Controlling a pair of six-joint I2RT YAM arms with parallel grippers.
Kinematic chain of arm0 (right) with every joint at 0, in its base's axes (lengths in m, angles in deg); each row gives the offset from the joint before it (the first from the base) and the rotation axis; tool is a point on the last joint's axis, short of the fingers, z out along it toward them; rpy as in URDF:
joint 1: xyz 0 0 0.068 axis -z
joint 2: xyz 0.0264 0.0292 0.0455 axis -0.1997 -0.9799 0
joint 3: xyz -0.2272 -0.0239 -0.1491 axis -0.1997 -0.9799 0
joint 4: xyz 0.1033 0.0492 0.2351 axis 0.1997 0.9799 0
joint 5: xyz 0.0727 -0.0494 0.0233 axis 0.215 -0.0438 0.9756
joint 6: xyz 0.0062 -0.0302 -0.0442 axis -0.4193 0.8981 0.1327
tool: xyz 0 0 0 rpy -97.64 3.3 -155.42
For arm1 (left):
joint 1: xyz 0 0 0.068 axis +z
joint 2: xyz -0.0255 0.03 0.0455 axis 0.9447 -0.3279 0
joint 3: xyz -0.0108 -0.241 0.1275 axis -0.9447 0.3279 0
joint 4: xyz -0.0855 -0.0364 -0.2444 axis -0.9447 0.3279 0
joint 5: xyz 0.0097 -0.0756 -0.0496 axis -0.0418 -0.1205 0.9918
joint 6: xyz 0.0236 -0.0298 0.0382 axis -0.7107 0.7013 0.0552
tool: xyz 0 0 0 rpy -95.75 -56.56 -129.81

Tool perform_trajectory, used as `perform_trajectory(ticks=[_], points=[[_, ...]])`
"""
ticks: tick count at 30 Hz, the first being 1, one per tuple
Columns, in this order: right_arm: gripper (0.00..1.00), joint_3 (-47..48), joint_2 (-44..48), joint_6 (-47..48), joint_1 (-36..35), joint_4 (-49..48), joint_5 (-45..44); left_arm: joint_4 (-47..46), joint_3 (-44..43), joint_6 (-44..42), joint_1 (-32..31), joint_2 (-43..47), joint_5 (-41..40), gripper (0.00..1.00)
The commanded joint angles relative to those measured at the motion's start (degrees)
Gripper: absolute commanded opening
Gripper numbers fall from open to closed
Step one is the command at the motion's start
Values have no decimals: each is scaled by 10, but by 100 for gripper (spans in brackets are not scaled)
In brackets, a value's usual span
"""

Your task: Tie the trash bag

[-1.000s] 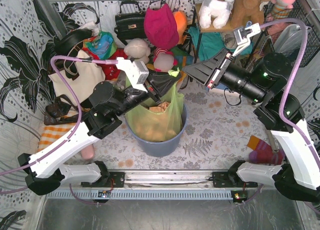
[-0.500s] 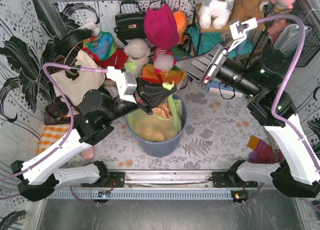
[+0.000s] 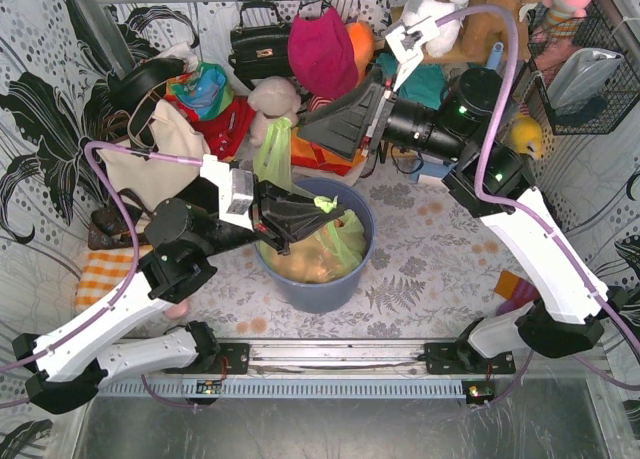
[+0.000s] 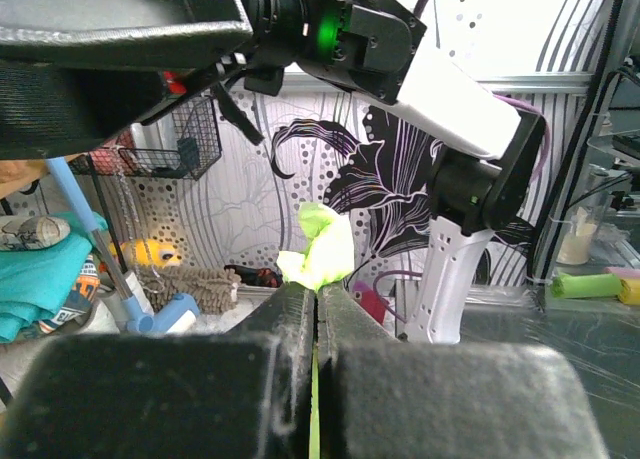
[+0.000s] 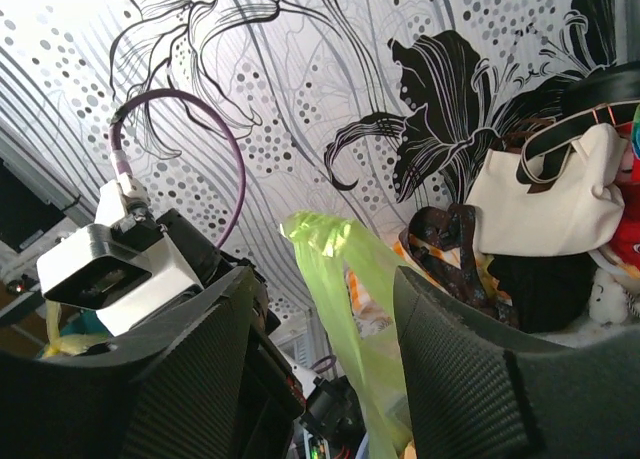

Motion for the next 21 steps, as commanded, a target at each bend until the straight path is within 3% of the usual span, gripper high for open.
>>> perform_trajectory(ticks=[1,11,21], points=[[58,42,-21,37,-12,-26,27,-34,9,18,4,19,15,0],[54,74,-59,39,-48,-17,25,-23,1,20,4,7,18,0],[37,60,-56,35,-49,-10,-13,-26,7,16,4,0,1,0]])
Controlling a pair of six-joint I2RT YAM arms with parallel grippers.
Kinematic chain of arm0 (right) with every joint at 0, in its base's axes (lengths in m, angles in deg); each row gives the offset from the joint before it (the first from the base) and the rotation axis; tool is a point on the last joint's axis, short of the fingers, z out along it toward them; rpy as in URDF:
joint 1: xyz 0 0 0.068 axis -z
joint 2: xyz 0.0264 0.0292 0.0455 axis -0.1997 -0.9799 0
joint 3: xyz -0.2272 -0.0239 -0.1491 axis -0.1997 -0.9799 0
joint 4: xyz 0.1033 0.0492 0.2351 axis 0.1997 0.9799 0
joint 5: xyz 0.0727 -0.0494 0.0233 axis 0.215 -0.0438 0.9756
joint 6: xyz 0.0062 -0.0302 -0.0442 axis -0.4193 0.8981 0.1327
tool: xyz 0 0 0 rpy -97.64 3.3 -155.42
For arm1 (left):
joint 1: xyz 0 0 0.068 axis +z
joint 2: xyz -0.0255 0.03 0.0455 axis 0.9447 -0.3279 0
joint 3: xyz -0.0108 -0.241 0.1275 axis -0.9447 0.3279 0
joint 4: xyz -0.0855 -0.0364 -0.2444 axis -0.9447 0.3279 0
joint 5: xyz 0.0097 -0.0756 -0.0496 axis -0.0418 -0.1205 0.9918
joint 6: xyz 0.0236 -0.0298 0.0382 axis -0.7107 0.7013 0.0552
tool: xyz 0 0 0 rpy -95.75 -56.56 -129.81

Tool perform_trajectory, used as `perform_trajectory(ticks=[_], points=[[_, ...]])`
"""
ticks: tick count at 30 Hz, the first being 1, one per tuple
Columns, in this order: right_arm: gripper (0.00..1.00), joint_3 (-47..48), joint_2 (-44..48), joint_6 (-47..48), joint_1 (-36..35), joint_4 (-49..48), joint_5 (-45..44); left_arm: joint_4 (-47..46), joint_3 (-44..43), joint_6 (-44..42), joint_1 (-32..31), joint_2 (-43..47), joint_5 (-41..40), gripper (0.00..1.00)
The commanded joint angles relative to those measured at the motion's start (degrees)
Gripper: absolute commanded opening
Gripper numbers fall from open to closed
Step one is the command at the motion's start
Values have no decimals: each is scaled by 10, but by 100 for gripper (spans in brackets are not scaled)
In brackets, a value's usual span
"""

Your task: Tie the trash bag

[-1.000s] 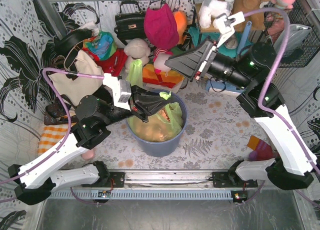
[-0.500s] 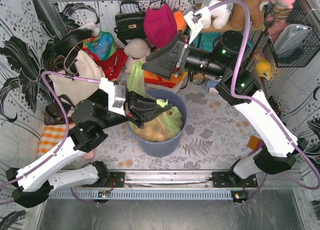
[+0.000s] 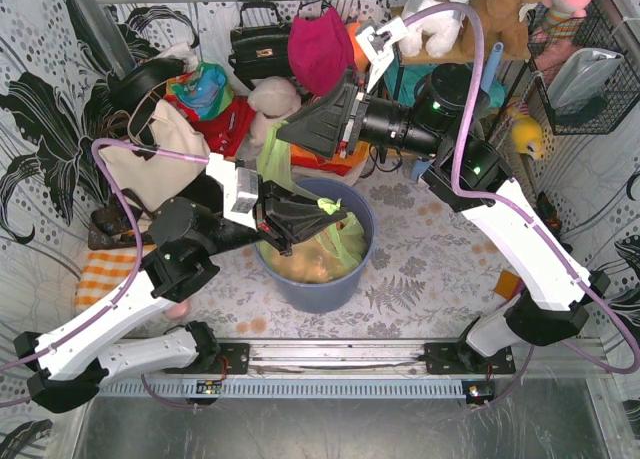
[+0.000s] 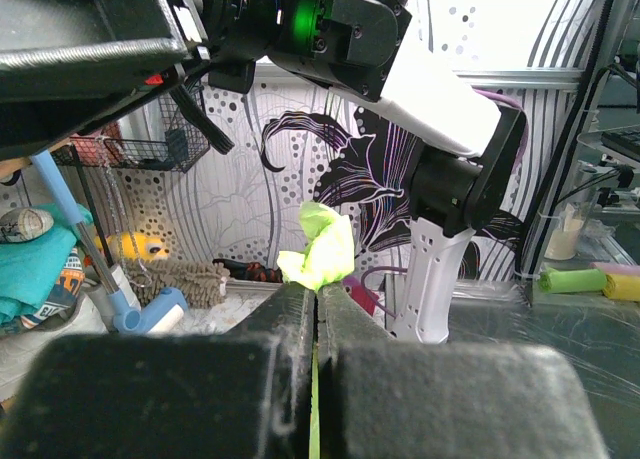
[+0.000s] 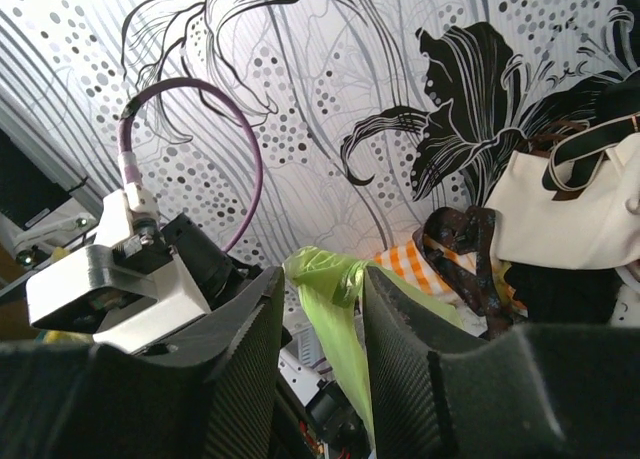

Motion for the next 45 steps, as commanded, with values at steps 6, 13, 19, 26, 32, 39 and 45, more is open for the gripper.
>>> perform_trajectory(ticks=[6,13,19,26,32,39,45], points=[[36,9,1,14,-4,-4,-37,-26,0,3,4,-5,-7,0],[39,17,-7,17,-4,5,-38,-26,1,4,4,-2,-11,0],[40,20,-11,15,-4,8,-36,-34,13,7,4,7,-23,0],[27,25,-15,10,-4,11,-39,-34,17,5,4,13,-28,0],[19,29,-14,10,-4,15,-47,-34,21,2,4,19,-31,0],[17,47,-19,17,-3,32,-55,-31,19,-2,4,22,-34,0],[2,76,-35,21,-4,58,-53,-35,20,-1,4,22,-36,0]])
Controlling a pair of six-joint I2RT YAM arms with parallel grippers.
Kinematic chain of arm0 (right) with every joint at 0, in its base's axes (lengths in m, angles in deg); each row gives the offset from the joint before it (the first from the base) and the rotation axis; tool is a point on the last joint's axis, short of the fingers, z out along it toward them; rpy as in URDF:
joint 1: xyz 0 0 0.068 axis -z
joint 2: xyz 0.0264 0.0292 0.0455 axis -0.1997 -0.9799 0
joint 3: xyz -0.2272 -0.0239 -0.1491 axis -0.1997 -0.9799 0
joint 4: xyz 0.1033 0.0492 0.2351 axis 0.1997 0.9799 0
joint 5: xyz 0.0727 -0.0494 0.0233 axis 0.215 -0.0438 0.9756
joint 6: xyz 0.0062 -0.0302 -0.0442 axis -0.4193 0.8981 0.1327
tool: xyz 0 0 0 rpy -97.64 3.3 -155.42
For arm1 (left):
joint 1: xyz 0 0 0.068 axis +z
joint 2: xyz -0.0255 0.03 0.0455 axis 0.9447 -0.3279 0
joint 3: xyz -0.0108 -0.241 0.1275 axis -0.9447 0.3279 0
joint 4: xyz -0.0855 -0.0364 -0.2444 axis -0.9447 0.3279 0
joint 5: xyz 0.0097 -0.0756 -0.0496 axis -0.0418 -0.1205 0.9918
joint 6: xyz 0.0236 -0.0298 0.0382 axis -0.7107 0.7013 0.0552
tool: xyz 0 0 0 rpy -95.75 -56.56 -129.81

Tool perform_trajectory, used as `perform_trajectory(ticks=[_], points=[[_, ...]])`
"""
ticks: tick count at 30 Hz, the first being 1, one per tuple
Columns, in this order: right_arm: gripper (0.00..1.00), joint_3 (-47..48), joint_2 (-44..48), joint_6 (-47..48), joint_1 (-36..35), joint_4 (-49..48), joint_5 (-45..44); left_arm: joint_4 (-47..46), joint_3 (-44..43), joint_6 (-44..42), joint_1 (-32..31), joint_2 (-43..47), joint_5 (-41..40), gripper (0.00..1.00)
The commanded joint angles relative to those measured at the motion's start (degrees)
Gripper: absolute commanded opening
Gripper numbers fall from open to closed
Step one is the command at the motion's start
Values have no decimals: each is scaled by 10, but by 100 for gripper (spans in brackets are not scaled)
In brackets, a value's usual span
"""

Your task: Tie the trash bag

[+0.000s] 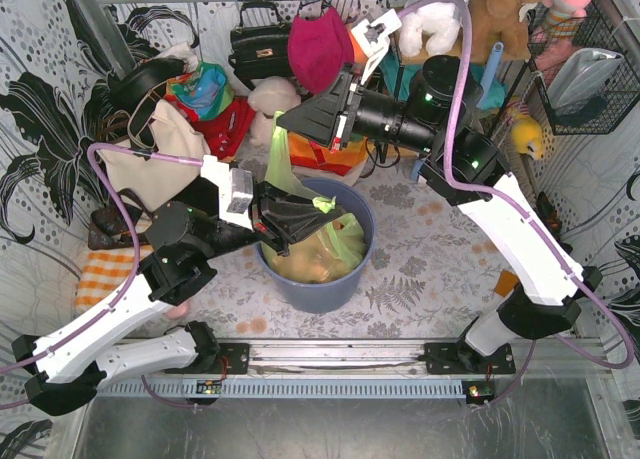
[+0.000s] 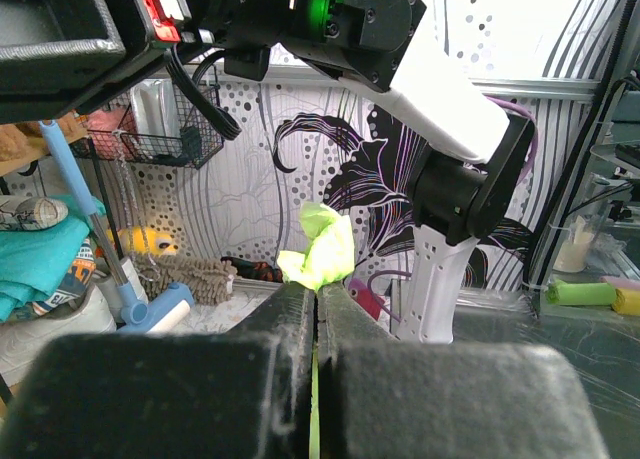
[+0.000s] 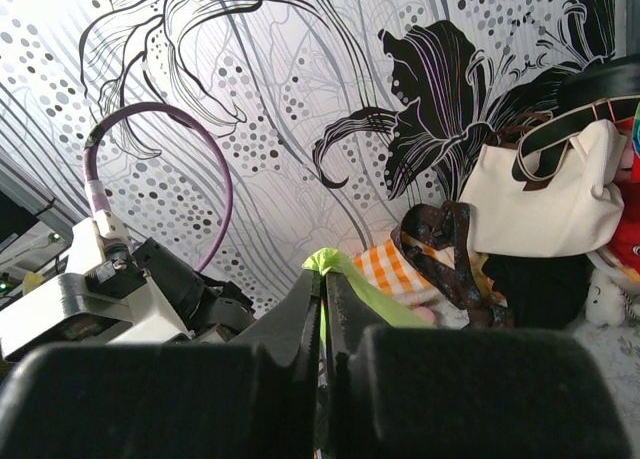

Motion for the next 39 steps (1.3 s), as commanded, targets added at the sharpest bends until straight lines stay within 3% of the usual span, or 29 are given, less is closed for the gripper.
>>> perform_trajectory(ticks=[1,15,27,39], points=[[0,37,-13,16,-4,15,-8,-32,3,-2,4,7,-10,0],[0,87,-20,9,-4,53,-35,-56,5,-9,4,16,-95,0],[0,-100,133,-27,-10,128,-150,-90,36,5,4,49,-126,0],[0,-241,239,-104,-48,151,-126,-75,45,-4,4,61,-141,0]])
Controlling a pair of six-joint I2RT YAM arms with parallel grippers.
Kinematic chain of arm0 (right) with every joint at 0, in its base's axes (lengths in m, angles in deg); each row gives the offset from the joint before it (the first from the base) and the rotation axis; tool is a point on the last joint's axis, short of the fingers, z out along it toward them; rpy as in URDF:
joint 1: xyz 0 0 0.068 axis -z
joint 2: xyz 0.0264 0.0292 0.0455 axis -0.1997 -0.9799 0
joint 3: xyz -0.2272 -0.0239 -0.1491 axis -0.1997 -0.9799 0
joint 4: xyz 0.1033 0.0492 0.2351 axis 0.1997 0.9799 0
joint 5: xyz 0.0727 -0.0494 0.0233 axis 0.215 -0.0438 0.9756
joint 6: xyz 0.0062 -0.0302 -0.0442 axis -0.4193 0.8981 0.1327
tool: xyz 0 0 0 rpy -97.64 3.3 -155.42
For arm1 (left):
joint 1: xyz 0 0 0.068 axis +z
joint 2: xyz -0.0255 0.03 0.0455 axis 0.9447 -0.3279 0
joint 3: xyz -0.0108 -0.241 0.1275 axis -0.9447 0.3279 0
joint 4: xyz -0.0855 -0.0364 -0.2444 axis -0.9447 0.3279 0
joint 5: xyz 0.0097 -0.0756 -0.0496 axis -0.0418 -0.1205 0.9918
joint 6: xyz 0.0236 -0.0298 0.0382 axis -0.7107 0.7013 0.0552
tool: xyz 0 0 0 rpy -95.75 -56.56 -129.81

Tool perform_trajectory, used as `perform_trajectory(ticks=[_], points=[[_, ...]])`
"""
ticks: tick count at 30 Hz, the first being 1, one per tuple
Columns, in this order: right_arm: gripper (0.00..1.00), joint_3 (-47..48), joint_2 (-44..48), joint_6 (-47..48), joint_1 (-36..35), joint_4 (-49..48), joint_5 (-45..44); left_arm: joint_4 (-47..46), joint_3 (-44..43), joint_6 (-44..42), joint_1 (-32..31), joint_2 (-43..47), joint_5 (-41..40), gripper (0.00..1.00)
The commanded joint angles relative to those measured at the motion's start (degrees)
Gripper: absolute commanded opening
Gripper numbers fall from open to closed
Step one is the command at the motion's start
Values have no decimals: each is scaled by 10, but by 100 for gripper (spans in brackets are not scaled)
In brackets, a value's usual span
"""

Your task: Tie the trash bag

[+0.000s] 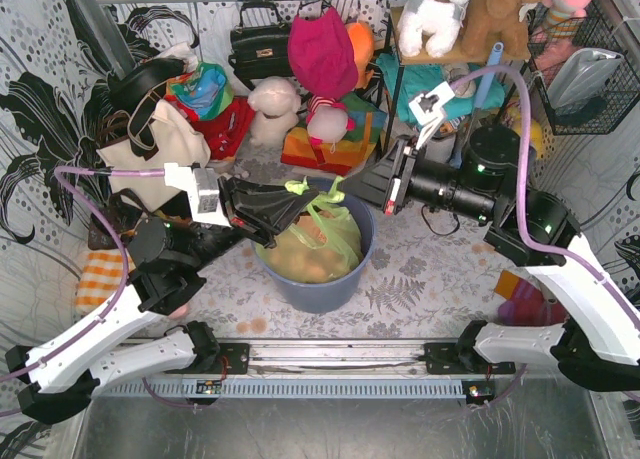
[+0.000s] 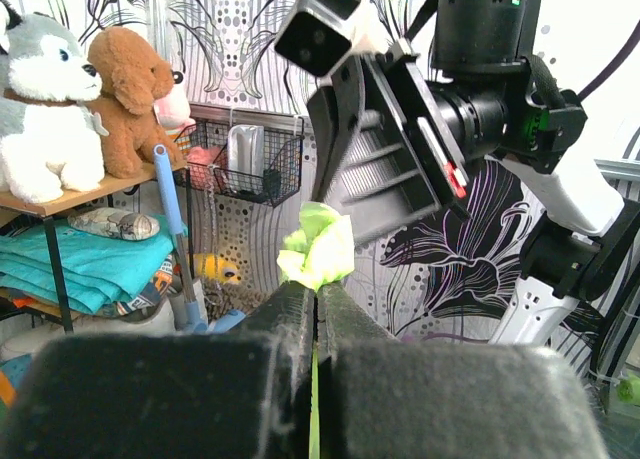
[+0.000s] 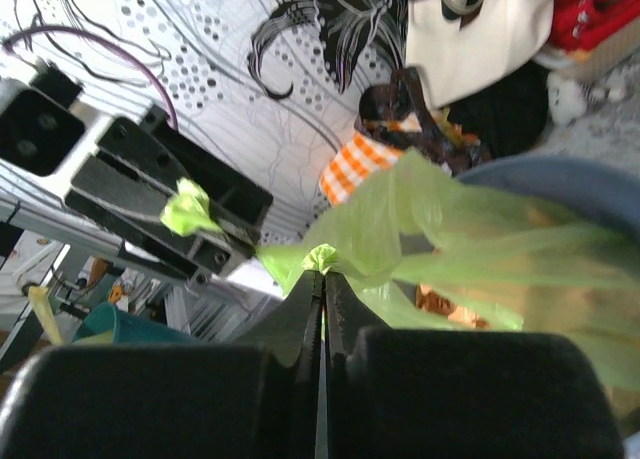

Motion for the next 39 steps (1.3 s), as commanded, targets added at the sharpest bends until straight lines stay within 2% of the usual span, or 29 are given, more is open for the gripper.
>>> perform_trajectory(ticks=[1,5,14,19,24,27,39], points=[[0,-42,27,-42,-20,-13,12,-27,2,-5,4,8,-14,0],[0,-88,45,-65,-43,-41,19,-27,7,-6,4,11,-21,0],[0,-104,38,-101,-115,-7,-16,-22,9,-9,4,12,-24,0],[0,-108,25,-123,-140,-16,-10,-23,11,-10,4,10,-24,0],[0,-128,22,-146,-157,-36,-40,-28,14,-9,4,10,-23,0],[0,-145,23,-150,-177,-69,-86,-29,14,-9,4,10,-23,0],[0,-181,-23,-79,-287,-201,-430,-32,22,-7,4,14,-24,0]])
